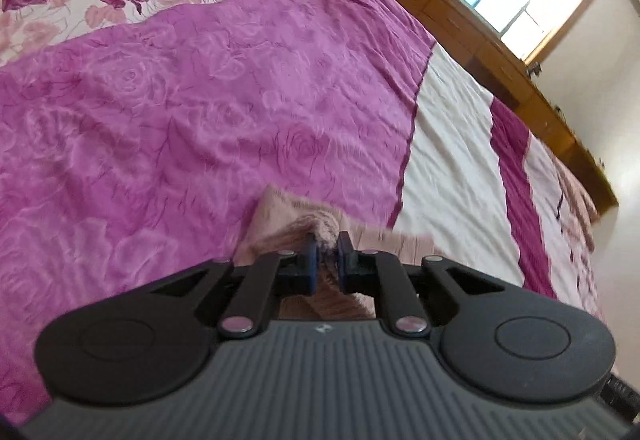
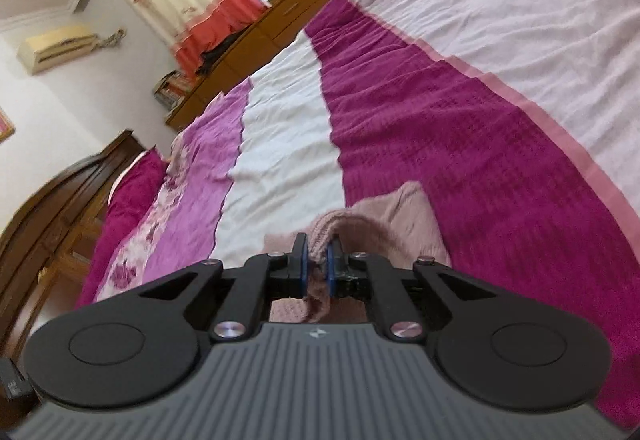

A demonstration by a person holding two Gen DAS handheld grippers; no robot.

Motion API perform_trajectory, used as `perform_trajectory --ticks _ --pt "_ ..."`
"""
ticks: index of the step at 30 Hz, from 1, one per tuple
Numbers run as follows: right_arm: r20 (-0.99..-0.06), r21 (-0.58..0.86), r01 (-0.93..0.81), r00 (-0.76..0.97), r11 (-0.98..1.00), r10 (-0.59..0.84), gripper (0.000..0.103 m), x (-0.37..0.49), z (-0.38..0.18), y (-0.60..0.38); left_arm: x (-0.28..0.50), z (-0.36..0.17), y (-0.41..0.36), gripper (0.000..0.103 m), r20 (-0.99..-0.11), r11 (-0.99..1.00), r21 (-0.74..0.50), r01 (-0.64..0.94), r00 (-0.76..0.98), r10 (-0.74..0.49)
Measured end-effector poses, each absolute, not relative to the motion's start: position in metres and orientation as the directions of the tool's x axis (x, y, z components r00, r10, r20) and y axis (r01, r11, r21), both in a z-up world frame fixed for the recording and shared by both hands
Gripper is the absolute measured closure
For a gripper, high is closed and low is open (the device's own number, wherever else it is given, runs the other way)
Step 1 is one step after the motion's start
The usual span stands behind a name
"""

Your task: Fold small clothes

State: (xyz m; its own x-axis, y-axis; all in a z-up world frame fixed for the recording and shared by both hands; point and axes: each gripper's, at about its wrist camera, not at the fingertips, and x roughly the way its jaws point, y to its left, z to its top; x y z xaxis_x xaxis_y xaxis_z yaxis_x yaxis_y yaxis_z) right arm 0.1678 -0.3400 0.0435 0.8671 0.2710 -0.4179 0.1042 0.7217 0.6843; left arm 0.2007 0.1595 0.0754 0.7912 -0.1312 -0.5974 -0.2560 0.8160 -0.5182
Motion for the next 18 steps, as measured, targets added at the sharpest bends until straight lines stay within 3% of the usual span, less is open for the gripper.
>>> perform_trajectory --ticks 7,10,12,14,18 --pt "-0.453 0.693 0.207 0.87 0.691 0.193 0.092 0.204 0.03 -0.343 0.238 0.064 0.159 0.089 -0.609 0.783 -0.536 -0.315 0.787 -0.1" --pt "-0.48 0.668 0.232 0.86 0.707 0.171 0.074 0.211 0.026 -0.338 0.243 0.06 0.158 0.085 -0.619 0.78 -0.536 -0.323 0.779 -0.102" --pt "-0.476 0.662 0.237 0.865 0.711 0.156 0.048 0.209 0.026 -0.335 0.241 0.061 0.157 0.078 -0.615 0.791 -0.522 -0.318 0.783 -0.09" --pt "-0.457 0.668 0.217 0.874 0.712 0.163 0.043 0.205 0.025 -0.334 0.237 0.064 0.157 0.071 -0.608 0.808 -0.503 -0.306 0.79 -0.079" --pt "-0.46 0.643 0.21 0.875 0.736 0.152 0.042 0.197 0.026 -0.333 0.23 0.069 0.157 0.07 -0.606 0.839 -0.461 -0.289 0.793 -0.06"
